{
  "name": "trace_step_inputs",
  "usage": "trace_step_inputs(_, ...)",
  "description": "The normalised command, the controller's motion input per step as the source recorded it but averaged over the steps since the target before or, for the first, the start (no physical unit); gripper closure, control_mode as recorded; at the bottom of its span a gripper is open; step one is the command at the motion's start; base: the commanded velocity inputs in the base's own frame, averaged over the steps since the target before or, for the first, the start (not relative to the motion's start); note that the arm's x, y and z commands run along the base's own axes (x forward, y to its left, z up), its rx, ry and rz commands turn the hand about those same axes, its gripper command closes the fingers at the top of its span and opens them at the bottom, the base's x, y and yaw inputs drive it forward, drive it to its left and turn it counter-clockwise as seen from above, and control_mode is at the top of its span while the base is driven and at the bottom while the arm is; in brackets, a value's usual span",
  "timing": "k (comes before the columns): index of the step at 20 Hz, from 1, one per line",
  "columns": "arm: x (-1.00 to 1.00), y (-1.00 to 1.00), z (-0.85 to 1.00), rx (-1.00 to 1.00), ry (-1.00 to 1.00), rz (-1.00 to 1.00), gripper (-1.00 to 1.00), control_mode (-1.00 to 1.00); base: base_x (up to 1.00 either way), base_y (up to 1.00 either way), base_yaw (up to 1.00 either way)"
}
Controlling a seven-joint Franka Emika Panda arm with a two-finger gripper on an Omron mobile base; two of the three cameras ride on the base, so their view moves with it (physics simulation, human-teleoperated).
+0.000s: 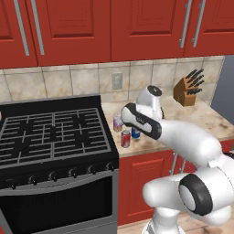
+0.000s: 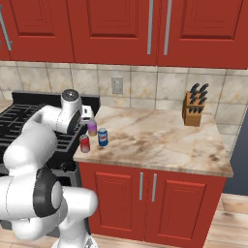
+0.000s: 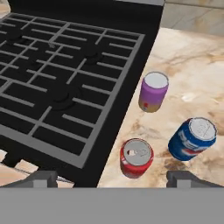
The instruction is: Four empty soda cans are scattered around the kitchen. Gather all the cans and cluster them next to the stove for recycling.
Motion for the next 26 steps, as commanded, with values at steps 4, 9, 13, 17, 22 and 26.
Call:
trace_step_inputs(4, -0.81, -0.07, 0.38, 0.0, 0.0, 0.01, -1.0, -1.0, 0.0, 0.0, 0.0)
trace_step_inputs(9, -0.93, -0.1, 0.11, -0.03, 0.01, 0.04, -1.0, -1.0, 0.0, 0.0, 0.0)
trace_step_inputs(13, -1.0, -0.08, -0.08, -0.08, 0.0, 0.07, -1.0, -1.0, 0.0, 0.0, 0.0)
trace_step_inputs(17, -1.0, -0.14, -0.12, -0.06, -0.08, 0.09, -1.0, -1.0, 0.0, 0.0, 0.0)
trace_step_inputs(22, -0.83, -0.1, -0.02, -0.09, -0.07, 0.06, -1.0, -1.0, 0.0, 0.0, 0.0)
trace_step_inputs(26, -0.67, -0.05, 0.11, -0.09, -0.06, 0.02, -1.0, -1.0, 0.0, 0.0, 0.0)
